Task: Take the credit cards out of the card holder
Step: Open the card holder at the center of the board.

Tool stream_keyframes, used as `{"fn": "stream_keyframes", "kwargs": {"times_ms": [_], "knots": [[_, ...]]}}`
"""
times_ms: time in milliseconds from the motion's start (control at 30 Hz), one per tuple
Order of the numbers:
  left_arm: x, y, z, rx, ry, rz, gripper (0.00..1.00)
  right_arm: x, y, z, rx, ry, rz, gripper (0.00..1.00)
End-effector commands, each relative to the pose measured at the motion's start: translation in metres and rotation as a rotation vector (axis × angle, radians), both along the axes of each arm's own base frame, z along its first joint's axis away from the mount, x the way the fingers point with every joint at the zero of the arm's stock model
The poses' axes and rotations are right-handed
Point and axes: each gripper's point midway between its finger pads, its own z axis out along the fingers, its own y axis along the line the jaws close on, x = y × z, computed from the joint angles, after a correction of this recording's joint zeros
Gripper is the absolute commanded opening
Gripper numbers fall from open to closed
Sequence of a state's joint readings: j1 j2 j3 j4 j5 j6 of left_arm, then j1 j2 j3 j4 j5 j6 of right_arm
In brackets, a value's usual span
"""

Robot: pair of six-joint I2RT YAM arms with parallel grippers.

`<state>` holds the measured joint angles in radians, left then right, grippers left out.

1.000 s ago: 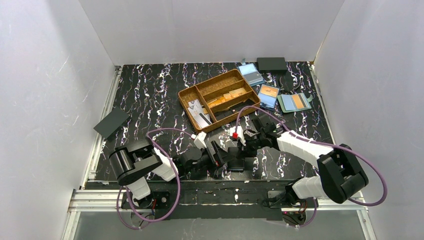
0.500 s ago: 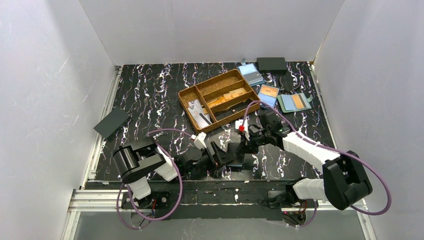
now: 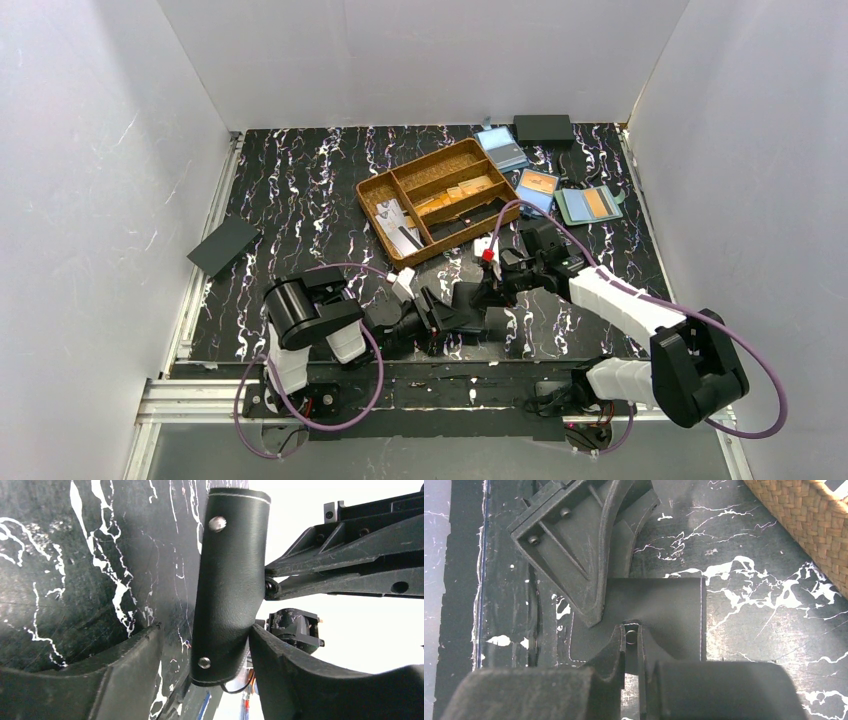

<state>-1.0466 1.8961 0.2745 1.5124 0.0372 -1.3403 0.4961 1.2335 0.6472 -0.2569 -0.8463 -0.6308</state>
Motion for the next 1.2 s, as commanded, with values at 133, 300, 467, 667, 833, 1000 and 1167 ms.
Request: {"fn": "stream_keyframes", "kwargs": {"times_ms": [133, 300, 467, 667, 833, 1000, 1167], "knots": [[-0.010, 0.028, -0.034, 0.141, 0.033, 0.013, 0.13, 0.001, 0.004, 0.012, 0.056, -0.009, 0.014, 0.02], [-0.007, 0.051, -0.049, 0.186, 0.070, 0.098, 0.00, 0.002, 0.004, 0.011, 0.054, -0.003, 0.013, 0.02], [-0.006, 0.067, -0.059, 0.211, 0.114, 0.165, 0.00, 0.009, -0.002, 0.000, -0.005, -0.019, -0.016, 0.02], [-0.004, 0.072, -0.061, 0.213, 0.131, 0.195, 0.11, 0.019, -0.013, -0.018, -0.105, -0.036, -0.053, 0.05], [-0.004, 0.068, -0.059, 0.204, 0.130, 0.183, 0.34, 0.022, -0.017, -0.034, -0.176, -0.024, -0.074, 0.11], [-0.003, 0.076, -0.052, 0.208, 0.097, 0.198, 0.41, 0.029, -0.023, -0.049, -0.257, -0.011, -0.111, 0.23], [-0.004, 0.089, -0.038, 0.223, 0.031, 0.205, 0.42, 0.035, -0.029, -0.053, -0.300, -0.029, -0.145, 0.36]]}}
